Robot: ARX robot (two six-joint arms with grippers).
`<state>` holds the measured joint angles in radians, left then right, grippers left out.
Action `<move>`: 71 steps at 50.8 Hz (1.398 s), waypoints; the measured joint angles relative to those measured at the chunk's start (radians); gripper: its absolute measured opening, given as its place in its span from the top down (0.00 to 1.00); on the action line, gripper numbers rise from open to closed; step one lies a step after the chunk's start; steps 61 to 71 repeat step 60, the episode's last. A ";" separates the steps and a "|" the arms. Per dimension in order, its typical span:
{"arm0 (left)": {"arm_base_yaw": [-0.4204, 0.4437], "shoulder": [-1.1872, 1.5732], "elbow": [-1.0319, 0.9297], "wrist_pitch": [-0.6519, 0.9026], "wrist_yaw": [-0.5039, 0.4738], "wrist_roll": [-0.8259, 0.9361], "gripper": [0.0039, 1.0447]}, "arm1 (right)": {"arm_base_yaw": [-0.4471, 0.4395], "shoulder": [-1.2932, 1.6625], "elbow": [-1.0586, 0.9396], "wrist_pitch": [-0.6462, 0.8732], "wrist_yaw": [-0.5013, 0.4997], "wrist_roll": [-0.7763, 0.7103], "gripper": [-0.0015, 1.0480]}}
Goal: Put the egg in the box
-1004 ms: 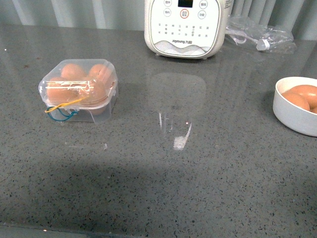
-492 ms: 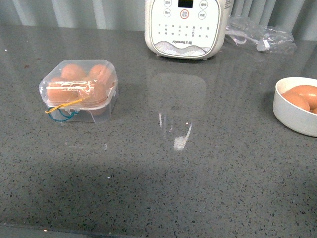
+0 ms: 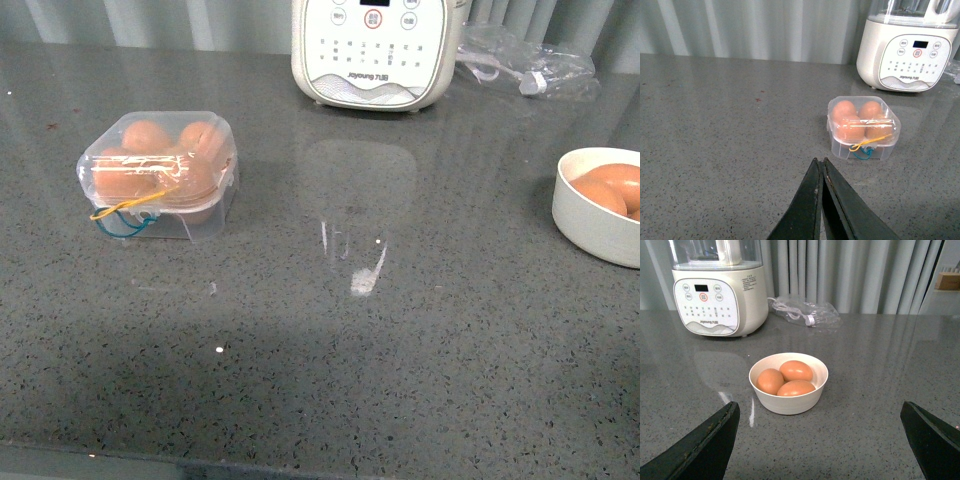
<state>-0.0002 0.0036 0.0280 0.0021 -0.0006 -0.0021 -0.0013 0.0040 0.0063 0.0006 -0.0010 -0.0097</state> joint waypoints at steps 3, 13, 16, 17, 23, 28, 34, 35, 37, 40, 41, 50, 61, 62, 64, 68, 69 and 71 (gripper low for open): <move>0.000 0.000 0.000 0.000 0.000 0.000 0.78 | 0.000 0.000 0.000 0.000 0.000 0.000 0.07; 0.000 0.000 0.000 0.000 0.000 0.000 0.43 | 0.000 0.000 0.000 0.000 0.000 0.000 0.07; 0.000 0.000 0.000 0.000 0.000 0.000 0.30 | 0.000 0.000 0.000 0.000 0.000 0.000 0.07; 0.000 0.000 0.000 0.000 0.000 0.000 0.26 | 0.000 0.000 0.000 0.000 0.000 0.000 0.07; 0.000 0.000 0.000 0.000 0.000 0.001 0.04 | 0.000 0.000 0.000 0.000 0.000 0.000 0.07; 0.000 0.000 0.000 0.000 0.000 0.000 0.06 | 0.000 0.000 0.000 0.000 0.000 0.000 0.07; 0.000 0.000 0.000 0.000 0.000 0.000 0.06 | 0.000 0.000 0.000 0.000 0.000 0.000 0.07; 0.000 0.000 0.000 0.000 0.000 0.000 0.06 | 0.000 0.000 0.000 0.000 0.000 0.000 0.07; 0.000 0.000 0.000 0.000 0.000 0.000 0.06 | 0.000 0.000 0.000 0.000 0.000 0.000 0.07; 0.000 0.000 0.000 0.000 0.000 0.000 0.06 | 0.000 0.000 0.000 0.000 0.000 0.000 0.07; 0.000 0.000 0.000 0.000 0.000 0.000 0.06 | 0.000 0.000 0.000 0.000 0.000 0.000 0.07; 0.000 0.000 0.000 0.000 0.000 0.000 0.06 | 0.000 0.000 0.000 0.000 0.000 0.000 0.07; 0.000 0.000 0.000 0.000 0.000 0.000 0.06 | 0.000 0.000 0.000 0.000 0.000 0.000 0.07; 0.000 0.000 0.000 0.000 0.000 0.000 0.06 | 0.000 0.000 0.000 0.000 0.000 0.000 0.07; 0.000 0.000 0.000 0.000 0.000 0.000 0.06 | 0.000 0.000 0.000 0.000 0.000 0.000 0.07; 0.000 0.000 0.000 0.000 0.000 0.000 0.06 | 0.000 0.000 0.000 0.000 0.000 0.000 0.07; 0.000 0.000 0.000 0.000 0.000 0.000 0.06 | 0.000 0.000 0.000 0.000 0.000 0.000 0.07; 0.000 0.000 0.000 0.000 0.000 0.000 0.06 | 0.000 0.000 0.000 0.000 0.000 0.000 0.07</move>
